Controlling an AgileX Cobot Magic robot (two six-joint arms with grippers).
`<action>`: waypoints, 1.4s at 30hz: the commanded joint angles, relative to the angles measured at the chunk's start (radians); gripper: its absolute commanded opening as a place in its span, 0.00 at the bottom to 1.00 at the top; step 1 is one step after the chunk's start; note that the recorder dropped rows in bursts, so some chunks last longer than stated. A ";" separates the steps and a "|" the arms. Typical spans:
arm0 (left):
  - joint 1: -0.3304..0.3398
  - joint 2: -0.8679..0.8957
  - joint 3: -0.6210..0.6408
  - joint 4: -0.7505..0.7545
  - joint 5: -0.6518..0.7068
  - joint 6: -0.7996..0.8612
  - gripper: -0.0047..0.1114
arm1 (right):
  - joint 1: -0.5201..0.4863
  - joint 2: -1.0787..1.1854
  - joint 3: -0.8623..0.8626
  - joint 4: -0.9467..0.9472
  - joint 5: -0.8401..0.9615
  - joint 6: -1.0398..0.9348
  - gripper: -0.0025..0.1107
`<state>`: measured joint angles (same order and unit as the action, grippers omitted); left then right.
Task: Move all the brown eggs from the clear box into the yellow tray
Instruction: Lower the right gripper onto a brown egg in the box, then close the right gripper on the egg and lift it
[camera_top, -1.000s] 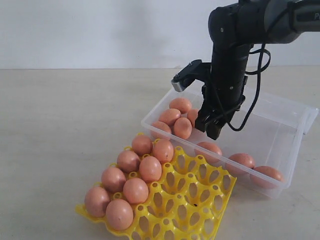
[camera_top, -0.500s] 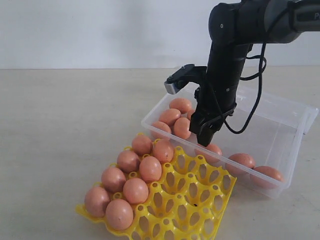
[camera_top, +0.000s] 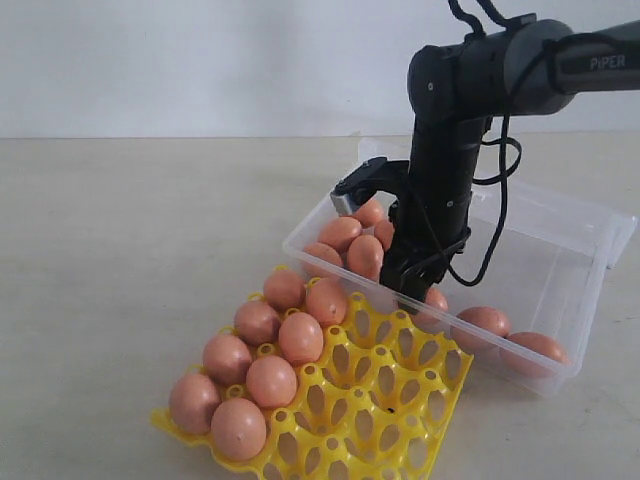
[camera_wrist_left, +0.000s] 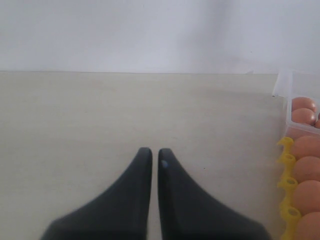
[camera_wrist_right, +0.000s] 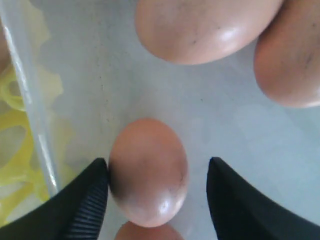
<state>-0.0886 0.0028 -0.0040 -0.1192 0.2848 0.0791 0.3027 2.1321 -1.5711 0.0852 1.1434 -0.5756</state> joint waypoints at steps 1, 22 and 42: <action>-0.005 -0.003 0.004 0.003 -0.004 0.000 0.08 | -0.005 0.018 -0.004 -0.002 -0.012 -0.009 0.48; -0.005 -0.003 0.004 0.003 -0.004 0.000 0.08 | -0.005 0.043 -0.004 -0.004 -0.041 0.000 0.02; -0.005 -0.003 0.004 0.003 -0.004 0.000 0.08 | -0.005 -0.240 -0.004 -0.014 -0.153 0.270 0.02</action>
<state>-0.0886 0.0028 -0.0040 -0.1192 0.2848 0.0791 0.3005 1.9599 -1.5711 0.0670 1.0206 -0.3728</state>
